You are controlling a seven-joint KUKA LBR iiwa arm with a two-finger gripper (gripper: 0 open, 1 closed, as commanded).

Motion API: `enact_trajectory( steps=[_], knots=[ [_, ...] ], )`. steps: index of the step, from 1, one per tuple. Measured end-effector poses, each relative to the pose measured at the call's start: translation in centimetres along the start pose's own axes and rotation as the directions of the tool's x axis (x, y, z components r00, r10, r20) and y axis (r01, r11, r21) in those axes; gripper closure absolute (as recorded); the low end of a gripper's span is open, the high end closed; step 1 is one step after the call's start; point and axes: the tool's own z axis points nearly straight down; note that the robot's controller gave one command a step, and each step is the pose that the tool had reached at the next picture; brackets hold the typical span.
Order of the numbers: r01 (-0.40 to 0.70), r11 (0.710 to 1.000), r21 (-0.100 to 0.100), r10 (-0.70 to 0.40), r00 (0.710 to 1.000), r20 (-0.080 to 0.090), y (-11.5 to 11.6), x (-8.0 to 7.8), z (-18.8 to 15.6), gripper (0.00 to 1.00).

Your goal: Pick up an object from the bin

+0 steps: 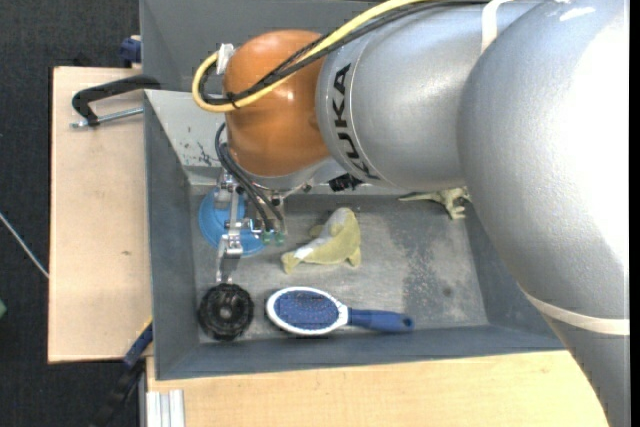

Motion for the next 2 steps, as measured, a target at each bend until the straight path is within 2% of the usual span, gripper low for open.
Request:
enact_trajectory(
  steps=[1, 2],
  knots=[
    [-0.069, 0.998, -0.012, 0.069, 0.997, 0.026, -2.69, 0.53, 4.17, 0.00],
    [-0.072, 0.997, -0.012, 0.073, 0.997, 0.026, -2.79, 0.44, 4.15, 1.00]
  ],
)
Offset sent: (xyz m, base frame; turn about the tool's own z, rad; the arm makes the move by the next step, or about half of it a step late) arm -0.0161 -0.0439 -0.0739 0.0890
